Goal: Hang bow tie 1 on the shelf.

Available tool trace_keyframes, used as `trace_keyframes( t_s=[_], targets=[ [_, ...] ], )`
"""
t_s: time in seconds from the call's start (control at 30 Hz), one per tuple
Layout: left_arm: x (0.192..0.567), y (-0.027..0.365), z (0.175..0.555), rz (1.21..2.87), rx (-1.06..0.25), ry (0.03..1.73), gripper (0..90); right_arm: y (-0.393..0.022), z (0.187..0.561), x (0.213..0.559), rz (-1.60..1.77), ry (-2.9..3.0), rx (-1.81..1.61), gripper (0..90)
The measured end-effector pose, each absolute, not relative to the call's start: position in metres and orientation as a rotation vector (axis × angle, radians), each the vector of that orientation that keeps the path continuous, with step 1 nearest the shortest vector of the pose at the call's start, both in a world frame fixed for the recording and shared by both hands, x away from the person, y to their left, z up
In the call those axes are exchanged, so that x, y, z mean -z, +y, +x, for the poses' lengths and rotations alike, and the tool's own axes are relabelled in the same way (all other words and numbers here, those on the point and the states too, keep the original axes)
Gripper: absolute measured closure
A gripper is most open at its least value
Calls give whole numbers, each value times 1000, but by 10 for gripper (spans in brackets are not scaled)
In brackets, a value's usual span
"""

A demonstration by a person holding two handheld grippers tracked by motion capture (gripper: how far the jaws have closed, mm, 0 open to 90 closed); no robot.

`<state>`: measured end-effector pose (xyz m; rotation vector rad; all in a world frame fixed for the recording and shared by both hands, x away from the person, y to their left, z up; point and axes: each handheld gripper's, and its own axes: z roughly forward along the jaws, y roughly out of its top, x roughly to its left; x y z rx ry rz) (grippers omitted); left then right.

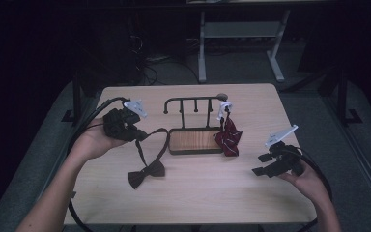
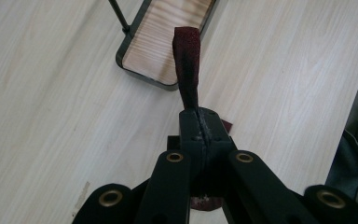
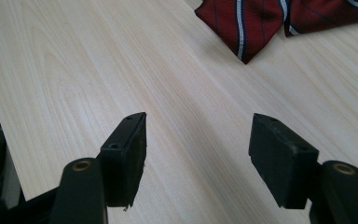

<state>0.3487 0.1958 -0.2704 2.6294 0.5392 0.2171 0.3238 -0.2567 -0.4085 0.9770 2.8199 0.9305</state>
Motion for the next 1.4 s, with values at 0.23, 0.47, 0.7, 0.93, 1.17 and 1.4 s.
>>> trace_keyframes(
  t_s=[0.23,0.47,0.7,0.93,1.17,1.4],
  targets=[
    [262,194,354,2629,-233,548,899,-257,323,407,976,2816,-931,364],
    [258,192,360,2625,-236,560,899,-258,324,407,965,2815,-937,364],
    [255,189,363,2640,-236,549,899,-259,324,407,976,2813,-943,364],
    [250,187,369,2638,-242,557,899,-260,323,407,980,2812,-949,364],
    [246,184,376,2628,-255,570,899,-263,324,408,988,2807,-956,364],
    [242,182,385,2623,-261,583,899,-265,322,406,997,2799,-960,364]
  ],
)
